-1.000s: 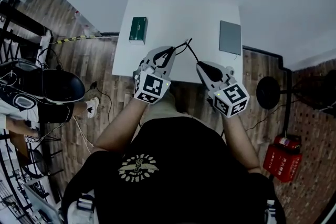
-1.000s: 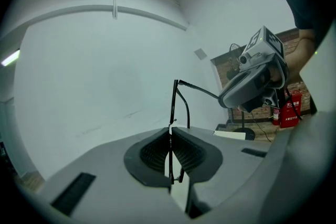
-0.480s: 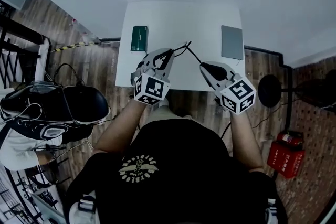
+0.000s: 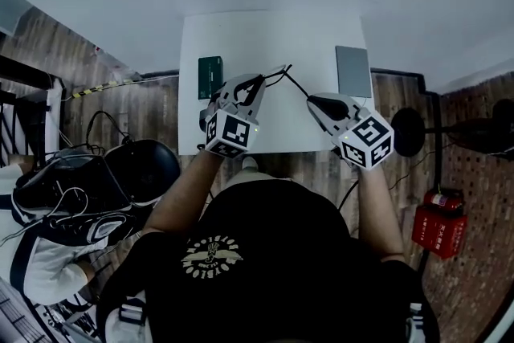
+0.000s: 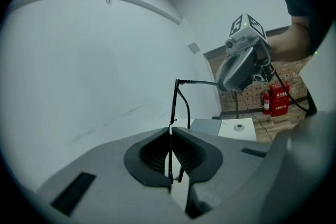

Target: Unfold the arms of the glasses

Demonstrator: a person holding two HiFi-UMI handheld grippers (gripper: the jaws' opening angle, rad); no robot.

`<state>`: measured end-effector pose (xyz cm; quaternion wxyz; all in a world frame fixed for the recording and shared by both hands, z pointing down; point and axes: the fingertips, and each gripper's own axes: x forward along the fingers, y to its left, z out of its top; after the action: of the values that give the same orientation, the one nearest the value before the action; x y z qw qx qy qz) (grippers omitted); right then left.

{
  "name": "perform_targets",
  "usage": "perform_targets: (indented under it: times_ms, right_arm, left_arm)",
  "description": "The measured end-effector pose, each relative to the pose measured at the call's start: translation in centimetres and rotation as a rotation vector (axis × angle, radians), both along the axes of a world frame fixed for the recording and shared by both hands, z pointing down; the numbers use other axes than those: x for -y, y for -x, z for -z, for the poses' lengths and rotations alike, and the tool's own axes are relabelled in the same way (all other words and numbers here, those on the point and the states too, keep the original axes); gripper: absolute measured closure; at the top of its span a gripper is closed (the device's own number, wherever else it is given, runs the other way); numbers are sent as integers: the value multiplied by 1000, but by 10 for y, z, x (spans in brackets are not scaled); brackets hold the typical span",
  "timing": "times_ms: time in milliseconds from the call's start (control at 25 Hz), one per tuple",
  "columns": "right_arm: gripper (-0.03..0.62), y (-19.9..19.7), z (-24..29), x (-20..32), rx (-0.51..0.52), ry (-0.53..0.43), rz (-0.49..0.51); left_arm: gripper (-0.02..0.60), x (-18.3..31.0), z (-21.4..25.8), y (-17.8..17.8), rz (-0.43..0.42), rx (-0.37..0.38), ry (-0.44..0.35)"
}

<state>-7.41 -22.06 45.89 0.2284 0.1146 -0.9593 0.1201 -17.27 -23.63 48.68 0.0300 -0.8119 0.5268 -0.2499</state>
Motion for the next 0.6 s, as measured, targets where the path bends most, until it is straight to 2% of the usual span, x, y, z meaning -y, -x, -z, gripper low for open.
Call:
perform_targets:
  times_ms: [80, 160, 200, 320, 440, 600]
  right_arm:
    - [575, 4, 21, -3, -11, -55, -36]
    - [533, 5, 37, -12, -30, -119, -71]
    - [514, 3, 45, -17, -38, -151, -87]
    - [510, -3, 69, -37, -20, -215, -120]
    - [510, -6, 85, -56, 42, -212, -138]
    - [516, -4, 79, -70, 82, -185, -153]
  left_arm:
    - [560, -1, 23, 6, 23, -50, -8]
    - [560, -7, 35, 13, 46, -97, -19]
    - [560, -9, 37, 15, 53, -115, -23]
    - [560, -16, 37, 24, 95, -166, -25]
    - [560, -23, 47, 32, 162, -243, -26]
    - [560, -27, 64, 19, 170, -355, -68]
